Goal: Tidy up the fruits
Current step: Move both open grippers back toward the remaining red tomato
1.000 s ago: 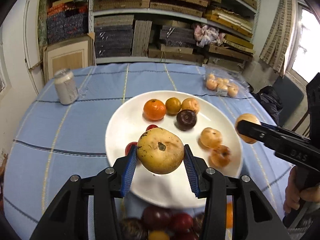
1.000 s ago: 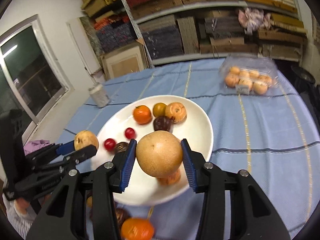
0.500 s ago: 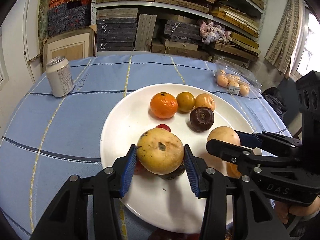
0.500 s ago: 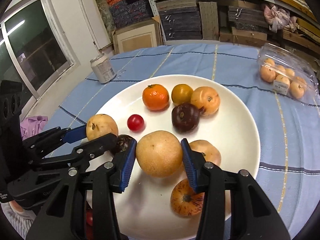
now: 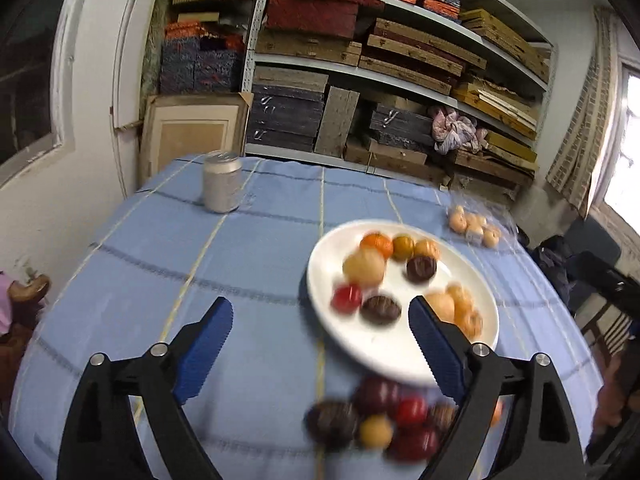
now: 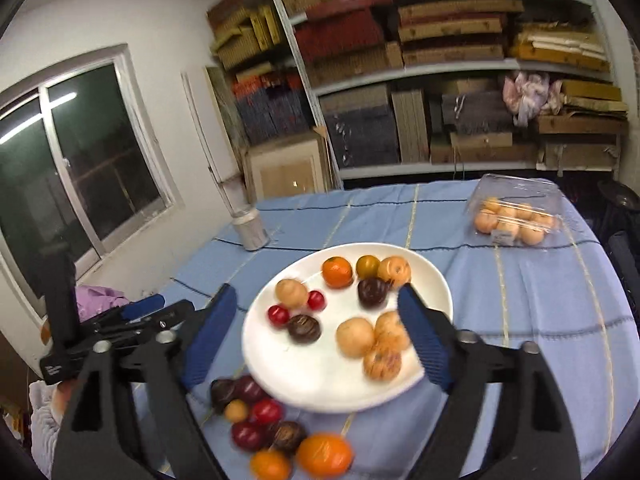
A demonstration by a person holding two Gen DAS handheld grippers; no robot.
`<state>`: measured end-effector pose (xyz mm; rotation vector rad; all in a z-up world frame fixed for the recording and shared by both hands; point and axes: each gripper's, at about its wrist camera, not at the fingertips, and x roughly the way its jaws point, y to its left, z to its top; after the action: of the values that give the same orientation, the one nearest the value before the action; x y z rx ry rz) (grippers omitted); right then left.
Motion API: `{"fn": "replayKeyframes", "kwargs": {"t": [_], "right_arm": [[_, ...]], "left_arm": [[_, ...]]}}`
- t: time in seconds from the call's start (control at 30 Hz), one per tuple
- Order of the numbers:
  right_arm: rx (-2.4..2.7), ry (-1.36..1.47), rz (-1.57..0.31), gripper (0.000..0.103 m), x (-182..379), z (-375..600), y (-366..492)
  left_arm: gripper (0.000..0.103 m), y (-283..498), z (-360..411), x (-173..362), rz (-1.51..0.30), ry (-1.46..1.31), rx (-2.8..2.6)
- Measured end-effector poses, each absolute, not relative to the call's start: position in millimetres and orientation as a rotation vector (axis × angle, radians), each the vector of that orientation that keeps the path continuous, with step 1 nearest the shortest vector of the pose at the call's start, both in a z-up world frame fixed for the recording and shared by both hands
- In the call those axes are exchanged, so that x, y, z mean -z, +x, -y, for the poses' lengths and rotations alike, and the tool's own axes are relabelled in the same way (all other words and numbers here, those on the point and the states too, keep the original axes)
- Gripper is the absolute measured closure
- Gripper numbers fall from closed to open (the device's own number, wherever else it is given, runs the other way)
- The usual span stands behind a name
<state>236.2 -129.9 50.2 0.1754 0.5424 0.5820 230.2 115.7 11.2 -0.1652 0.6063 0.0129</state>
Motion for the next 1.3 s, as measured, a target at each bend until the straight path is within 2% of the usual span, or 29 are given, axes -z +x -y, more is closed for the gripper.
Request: {"fn": "replayKeyframes", "kwargs": {"t": [0.13,0.23,0.43,0.63,0.87,1.3], "right_arm": [[-0.581,0.207,-0.540,0.021,-17.6,137.0,188.0],[-0.602,0.116,-0.579,0.021,8.4,128.2,161.7],[-0.578,0.078,-0.644,0.020,33.0,123.9,156.5],[-0.559,0.144,-0.662,0.019,33.2,137.3,163.3],[-0.555,0.170,-0.689,0.018,35.6,139.5,167.5],[-0.554,0.178,-0.702,0.016,36.5,140.3,169.4]], "left_arm": [[0.010,179.0,-104.0,11.1,-0.602,-0.070,-0.046],[0.010,148.4,-98.1,29.1,-0.617,-0.052,-0.026],[0.010,112.0,-78.6,38.2,-0.623,-0.021,0.074],[0.010,117.0,-53.8,53.3,-0.705,0.062,0.127],[0.010,135.9,-53.8,66.6,-0.810,0.013,0.100],[0.011,144.1,-41.2,77.5,-0.885,-0.011,0.077]]}}
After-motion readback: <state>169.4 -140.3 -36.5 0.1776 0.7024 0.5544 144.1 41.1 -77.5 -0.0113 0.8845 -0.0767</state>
